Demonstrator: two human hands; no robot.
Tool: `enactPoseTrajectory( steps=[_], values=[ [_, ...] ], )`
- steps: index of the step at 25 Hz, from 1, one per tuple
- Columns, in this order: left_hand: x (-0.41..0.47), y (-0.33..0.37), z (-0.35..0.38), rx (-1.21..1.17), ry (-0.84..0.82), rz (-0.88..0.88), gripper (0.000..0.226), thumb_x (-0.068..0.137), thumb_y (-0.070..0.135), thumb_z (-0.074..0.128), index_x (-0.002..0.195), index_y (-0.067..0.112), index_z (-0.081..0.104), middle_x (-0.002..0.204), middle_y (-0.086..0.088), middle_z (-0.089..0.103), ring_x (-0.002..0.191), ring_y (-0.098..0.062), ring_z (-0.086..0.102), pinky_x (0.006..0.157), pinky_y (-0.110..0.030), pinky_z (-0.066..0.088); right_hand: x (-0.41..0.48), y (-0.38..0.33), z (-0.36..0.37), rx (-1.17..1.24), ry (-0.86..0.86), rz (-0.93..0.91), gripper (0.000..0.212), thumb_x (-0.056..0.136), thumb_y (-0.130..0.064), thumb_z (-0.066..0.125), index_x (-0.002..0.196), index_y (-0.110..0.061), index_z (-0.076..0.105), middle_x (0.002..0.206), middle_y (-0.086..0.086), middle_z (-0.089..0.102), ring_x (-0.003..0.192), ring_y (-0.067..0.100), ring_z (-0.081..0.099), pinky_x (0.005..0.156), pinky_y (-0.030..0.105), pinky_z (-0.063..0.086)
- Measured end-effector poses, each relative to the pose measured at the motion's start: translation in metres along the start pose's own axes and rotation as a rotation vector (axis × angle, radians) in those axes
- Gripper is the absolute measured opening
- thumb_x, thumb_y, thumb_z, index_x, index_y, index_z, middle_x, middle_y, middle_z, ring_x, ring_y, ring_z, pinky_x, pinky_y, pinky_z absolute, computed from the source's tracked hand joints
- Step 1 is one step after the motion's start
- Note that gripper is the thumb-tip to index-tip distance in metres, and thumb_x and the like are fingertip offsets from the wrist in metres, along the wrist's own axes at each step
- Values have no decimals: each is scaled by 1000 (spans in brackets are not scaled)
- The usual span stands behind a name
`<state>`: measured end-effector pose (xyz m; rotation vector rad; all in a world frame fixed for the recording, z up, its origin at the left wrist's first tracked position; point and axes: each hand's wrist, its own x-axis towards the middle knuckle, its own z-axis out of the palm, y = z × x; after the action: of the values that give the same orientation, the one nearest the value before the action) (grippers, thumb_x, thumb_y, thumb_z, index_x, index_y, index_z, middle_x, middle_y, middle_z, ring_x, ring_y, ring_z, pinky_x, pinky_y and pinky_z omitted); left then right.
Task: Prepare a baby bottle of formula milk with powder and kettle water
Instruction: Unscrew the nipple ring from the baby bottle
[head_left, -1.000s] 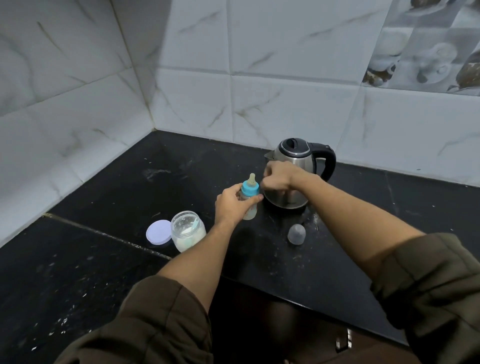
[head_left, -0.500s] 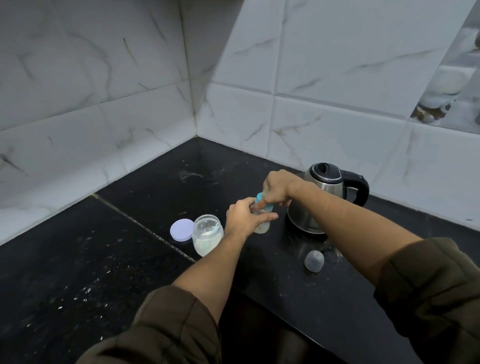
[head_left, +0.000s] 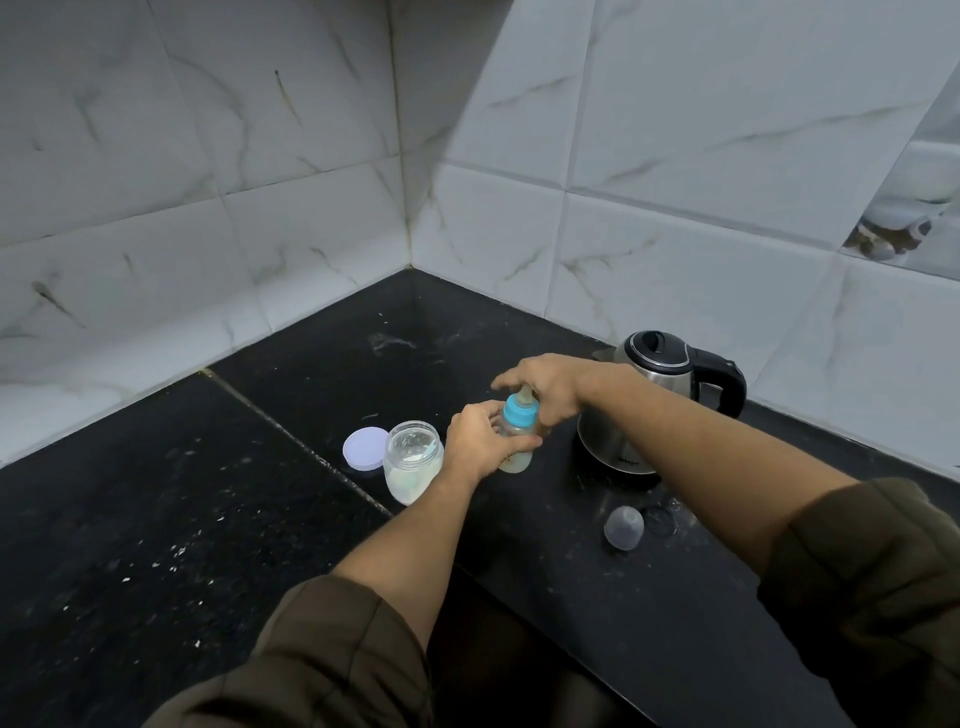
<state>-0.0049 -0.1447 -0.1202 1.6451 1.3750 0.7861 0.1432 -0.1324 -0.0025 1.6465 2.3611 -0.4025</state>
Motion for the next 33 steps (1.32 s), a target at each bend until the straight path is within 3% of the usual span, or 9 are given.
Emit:
enactPoseTrajectory(
  steps=[2, 6, 9, 12, 14, 18, 24, 28, 33],
  values=[
    [-4, -3, 1, -23, 25, -18, 56, 61, 36, 99, 110, 22, 75, 98, 8, 79, 96, -12, 74, 93, -42, 60, 4, 0, 2, 80, 33, 96, 83, 75, -36, 89, 149, -21, 52, 125, 0, 67, 107, 23, 67, 97, 38, 57],
    [-11, -6, 2, -11, 42, -31, 54, 61, 40, 99, 106, 25, 75, 95, 9, 78, 93, -10, 74, 90, -41, 61, 7, -5, 6, 57, 70, 224, 52, 77, -65, 80, 86, -15, 73, 68, 3, 73, 56, 19, 67, 69, 35, 59],
    [-14, -10, 0, -8, 39, -32, 56, 59, 40, 99, 107, 25, 75, 93, 10, 78, 90, -6, 74, 89, -38, 61, 6, -9, 11, 28, 27, 137, 31, 82, -35, 88, 103, -18, 72, 98, 3, 75, 90, 22, 70, 82, 37, 58],
    [-16, -11, 0, -22, 22, -29, 59, 59, 37, 100, 110, 23, 74, 96, 9, 79, 92, -8, 74, 90, -39, 61, 3, -16, 11, 8, -14, 51, 62, 80, -16, 86, 136, -21, 60, 127, 5, 64, 111, 25, 65, 95, 40, 59],
    [-15, -10, 1, -19, 18, -25, 56, 59, 38, 100, 107, 23, 74, 94, 9, 79, 91, -10, 75, 90, -41, 61, 6, -17, 10, 62, -13, 130, 72, 80, -29, 85, 143, -18, 54, 126, 7, 66, 102, 28, 72, 90, 43, 63],
    [-12, -6, -1, 1, 10, -18, 55, 59, 39, 99, 107, 25, 74, 95, 9, 78, 93, -10, 74, 90, -42, 61, 6, -15, 7, 54, 46, 262, 42, 82, -52, 81, 96, -13, 75, 72, 6, 76, 61, 21, 75, 67, 33, 63],
    [-8, -4, -1, 17, -35, -14, 60, 62, 36, 99, 113, 20, 72, 101, 7, 78, 98, -11, 73, 94, -42, 60, 8, -9, 8, 62, -18, 115, 61, 79, -25, 87, 133, -20, 58, 118, 2, 64, 102, 24, 67, 78, 32, 58],
    [-7, -3, -1, 32, -13, -24, 58, 63, 37, 99, 112, 23, 73, 99, 8, 77, 96, -12, 73, 92, -42, 60, 11, -8, 9, 105, 19, 333, 65, 81, -65, 77, 108, -6, 73, 74, 10, 80, 59, 22, 76, 63, 32, 65],
    [-7, -5, -1, 31, -49, -36, 63, 63, 35, 99, 118, 21, 70, 104, 7, 77, 100, -11, 72, 95, -41, 60, 12, -6, 6, 118, -27, 221, 27, 84, -22, 86, 106, -15, 72, 97, 9, 76, 67, 20, 74, 48, 21, 53]
  ],
)
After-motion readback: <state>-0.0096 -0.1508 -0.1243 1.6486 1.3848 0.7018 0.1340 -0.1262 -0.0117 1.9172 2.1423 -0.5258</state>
